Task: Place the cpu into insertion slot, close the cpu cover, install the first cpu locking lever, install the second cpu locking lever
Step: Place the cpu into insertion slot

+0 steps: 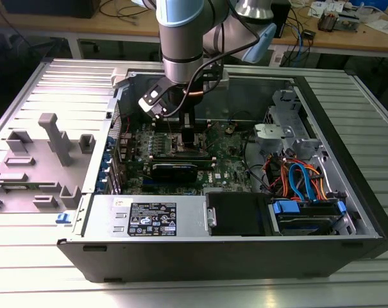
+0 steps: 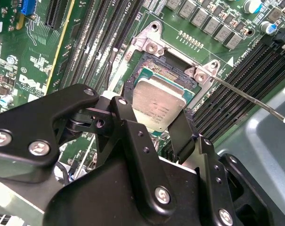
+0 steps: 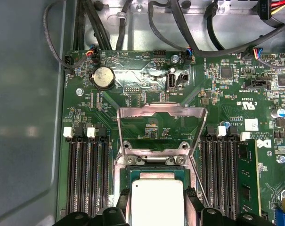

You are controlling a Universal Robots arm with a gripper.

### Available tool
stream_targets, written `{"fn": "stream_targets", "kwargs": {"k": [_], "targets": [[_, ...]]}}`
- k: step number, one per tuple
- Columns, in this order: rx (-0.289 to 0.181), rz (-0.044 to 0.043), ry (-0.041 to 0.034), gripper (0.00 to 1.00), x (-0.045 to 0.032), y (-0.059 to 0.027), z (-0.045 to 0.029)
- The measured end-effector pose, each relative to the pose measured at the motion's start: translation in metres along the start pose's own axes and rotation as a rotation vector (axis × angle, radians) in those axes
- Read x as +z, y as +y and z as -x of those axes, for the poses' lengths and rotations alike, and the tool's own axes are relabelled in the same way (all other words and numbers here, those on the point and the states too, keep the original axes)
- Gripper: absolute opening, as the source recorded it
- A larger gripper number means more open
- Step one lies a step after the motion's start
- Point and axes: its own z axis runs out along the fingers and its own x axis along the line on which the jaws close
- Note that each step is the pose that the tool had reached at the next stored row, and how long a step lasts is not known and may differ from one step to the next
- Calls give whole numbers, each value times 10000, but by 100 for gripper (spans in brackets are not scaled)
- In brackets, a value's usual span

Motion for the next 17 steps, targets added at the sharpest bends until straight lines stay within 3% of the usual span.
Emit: {"fn": "stream_targets", "kwargs": {"k": [17], "targets": [[-45, 3, 7, 55, 104, -33, -4]]}}
